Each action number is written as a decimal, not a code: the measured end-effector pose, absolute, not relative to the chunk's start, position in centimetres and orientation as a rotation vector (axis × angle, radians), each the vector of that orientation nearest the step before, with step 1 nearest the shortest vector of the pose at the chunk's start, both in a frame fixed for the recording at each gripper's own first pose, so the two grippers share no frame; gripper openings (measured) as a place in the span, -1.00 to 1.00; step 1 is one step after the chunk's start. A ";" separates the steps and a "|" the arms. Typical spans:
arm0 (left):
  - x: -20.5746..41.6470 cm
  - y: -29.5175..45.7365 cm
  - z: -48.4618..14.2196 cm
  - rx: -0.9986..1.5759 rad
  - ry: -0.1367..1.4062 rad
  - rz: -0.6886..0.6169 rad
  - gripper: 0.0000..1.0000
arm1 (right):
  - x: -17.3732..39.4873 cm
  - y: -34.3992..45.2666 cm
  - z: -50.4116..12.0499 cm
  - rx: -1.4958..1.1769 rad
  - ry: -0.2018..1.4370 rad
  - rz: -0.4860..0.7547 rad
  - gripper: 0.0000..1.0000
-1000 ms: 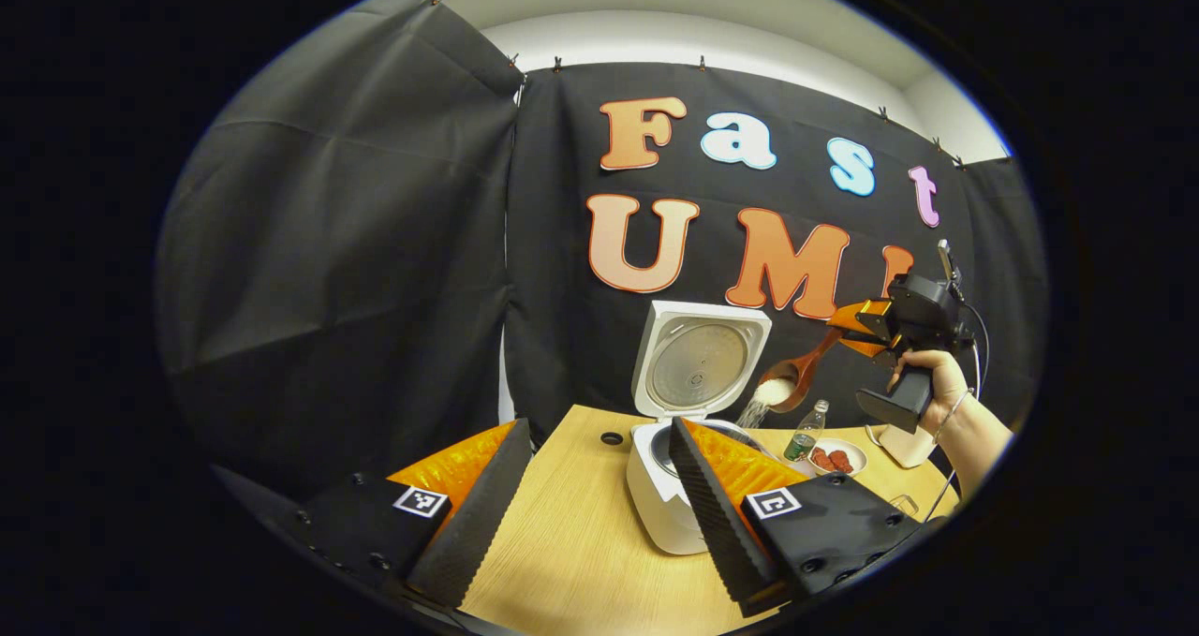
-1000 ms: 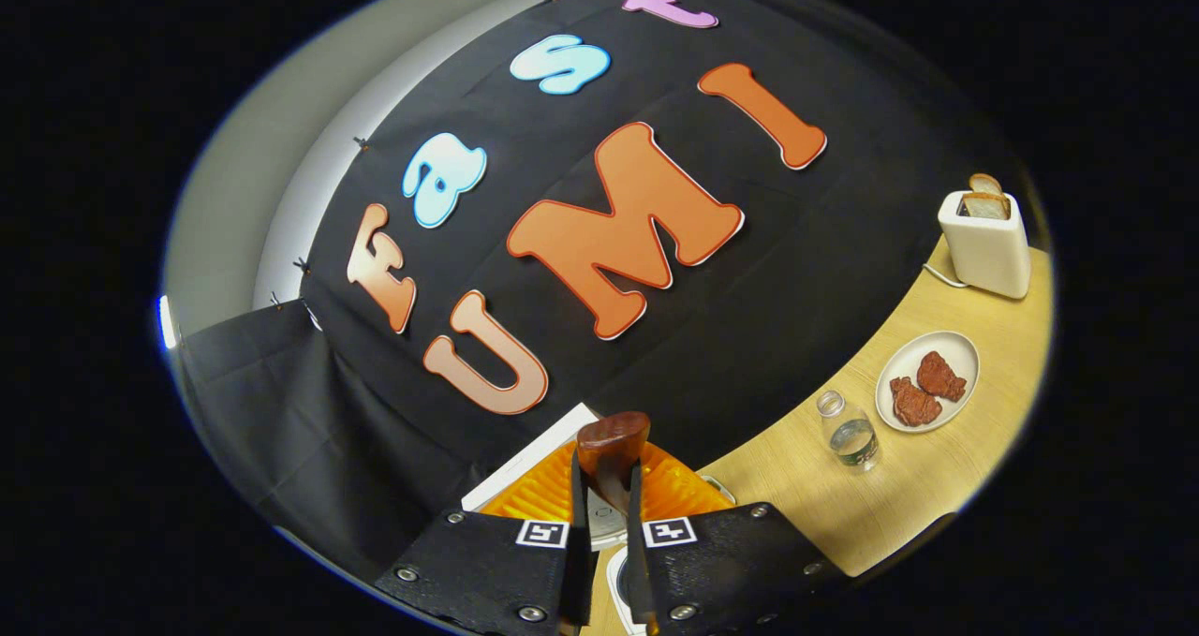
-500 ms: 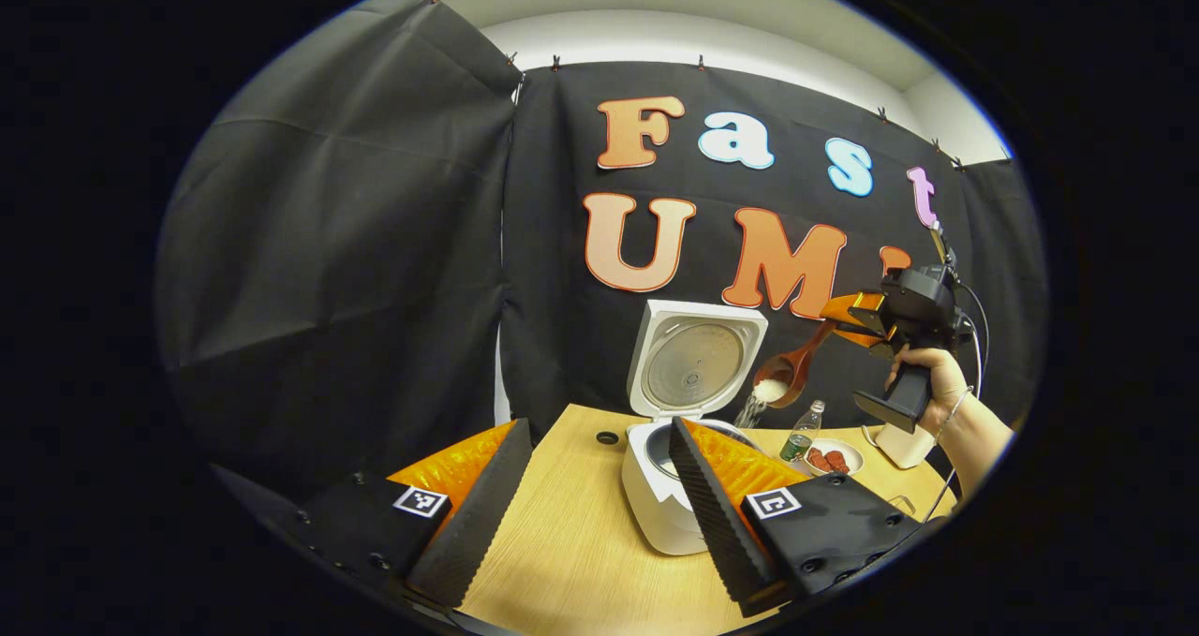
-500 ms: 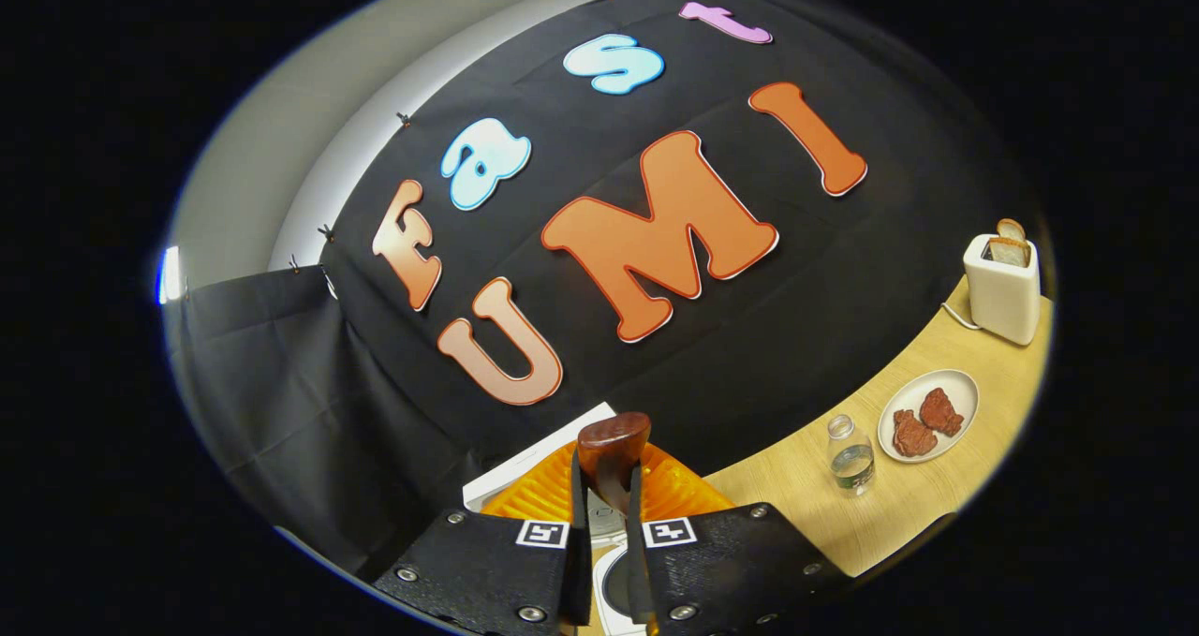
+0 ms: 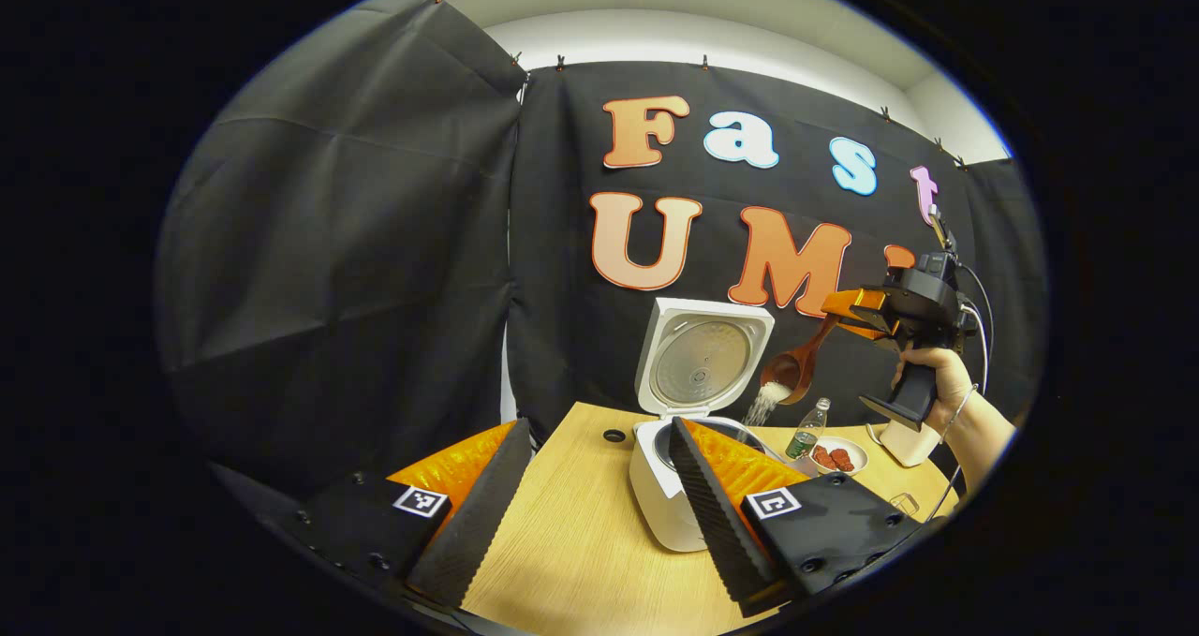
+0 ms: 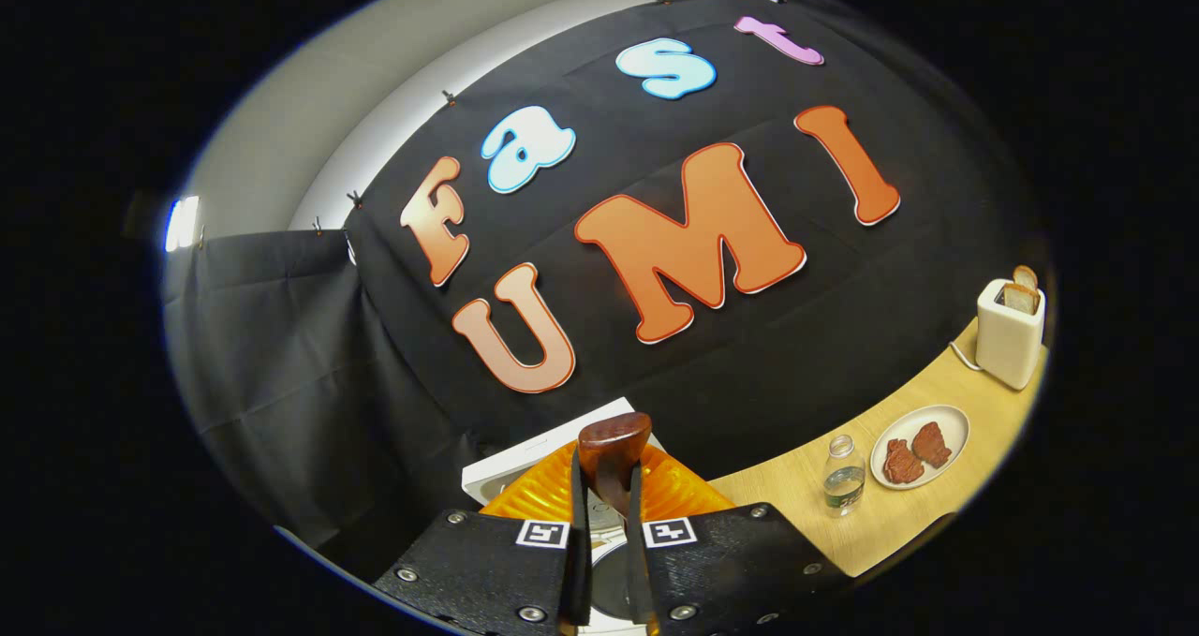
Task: Close the left gripper, press the button to open the rice cooker; take a wooden spoon from the chopstick holder with the right hand, scoop a spoonful of rice and pour it into the rice cooker, then put the wooden spoon back into the chopstick holder.
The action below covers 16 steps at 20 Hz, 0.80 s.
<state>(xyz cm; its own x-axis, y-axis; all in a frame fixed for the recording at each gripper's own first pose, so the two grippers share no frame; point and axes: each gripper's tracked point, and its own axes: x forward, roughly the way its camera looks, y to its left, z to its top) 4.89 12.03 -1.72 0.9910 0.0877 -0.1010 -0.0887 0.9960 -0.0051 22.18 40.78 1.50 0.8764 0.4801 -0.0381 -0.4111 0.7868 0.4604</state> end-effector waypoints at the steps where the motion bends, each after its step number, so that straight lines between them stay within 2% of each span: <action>1: 4.8 12.1 -1.9 -0.012 0.103 0.088 0.99 | 21.9 41.0 1.6 0.443 0.149 0.489 -0.71; 16: 4.1 12.0 -1.9 -0.027 0.108 0.086 0.99 | 18.5 44.1 2.7 0.157 0.028 0.625 -0.71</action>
